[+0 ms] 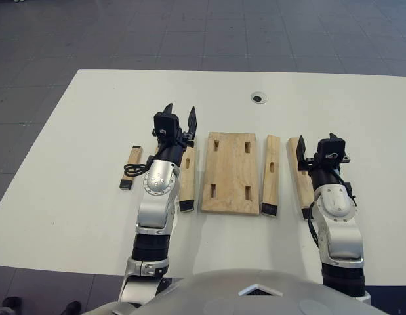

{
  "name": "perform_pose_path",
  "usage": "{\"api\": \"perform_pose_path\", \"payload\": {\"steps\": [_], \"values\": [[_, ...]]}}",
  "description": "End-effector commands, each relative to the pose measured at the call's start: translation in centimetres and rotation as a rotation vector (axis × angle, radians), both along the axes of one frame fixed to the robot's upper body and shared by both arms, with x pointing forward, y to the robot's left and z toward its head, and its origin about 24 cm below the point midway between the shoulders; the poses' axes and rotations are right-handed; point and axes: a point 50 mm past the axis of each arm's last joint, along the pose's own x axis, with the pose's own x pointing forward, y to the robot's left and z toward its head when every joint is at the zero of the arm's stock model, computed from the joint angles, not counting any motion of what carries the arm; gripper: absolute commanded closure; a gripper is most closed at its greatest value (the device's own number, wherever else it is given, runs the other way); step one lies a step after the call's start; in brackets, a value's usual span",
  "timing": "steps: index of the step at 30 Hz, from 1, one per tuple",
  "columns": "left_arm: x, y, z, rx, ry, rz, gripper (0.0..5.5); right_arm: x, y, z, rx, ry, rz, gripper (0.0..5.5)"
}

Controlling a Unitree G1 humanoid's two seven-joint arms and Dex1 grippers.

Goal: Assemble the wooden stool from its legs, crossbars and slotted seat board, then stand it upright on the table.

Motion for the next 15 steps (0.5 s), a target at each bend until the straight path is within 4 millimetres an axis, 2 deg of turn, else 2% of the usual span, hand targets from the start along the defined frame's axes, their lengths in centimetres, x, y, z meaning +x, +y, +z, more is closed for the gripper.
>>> {"api": "perform_pose_path", "payload": {"steps": [1, 7, 11, 15], "values": [[0.1, 0.4, 0.2, 0.0, 0.001, 0.028, 2.59, 0.2, -0.1, 0.0, -0.013, 0.008, -0.009, 1.87], [-0.3, 0.9, -0.2, 0.011, 0.027, 0.031, 2.59, 0.0, 0.0, 0.2, -0.006, 0.003, -0.001, 1.87], [-1.3, 1.5, -1.9, 0.056, 0.087, 0.065, 2.59, 0.0, 0.3, 0.3, -0.007, 0.003, 0.012, 1.87], [-1.4, 1.4, -1.8, 0.067, 0.078, 0.067, 2.59, 0.5, 0.4, 0.4, -0.012, 0.001, 0.02, 1.87]]}}
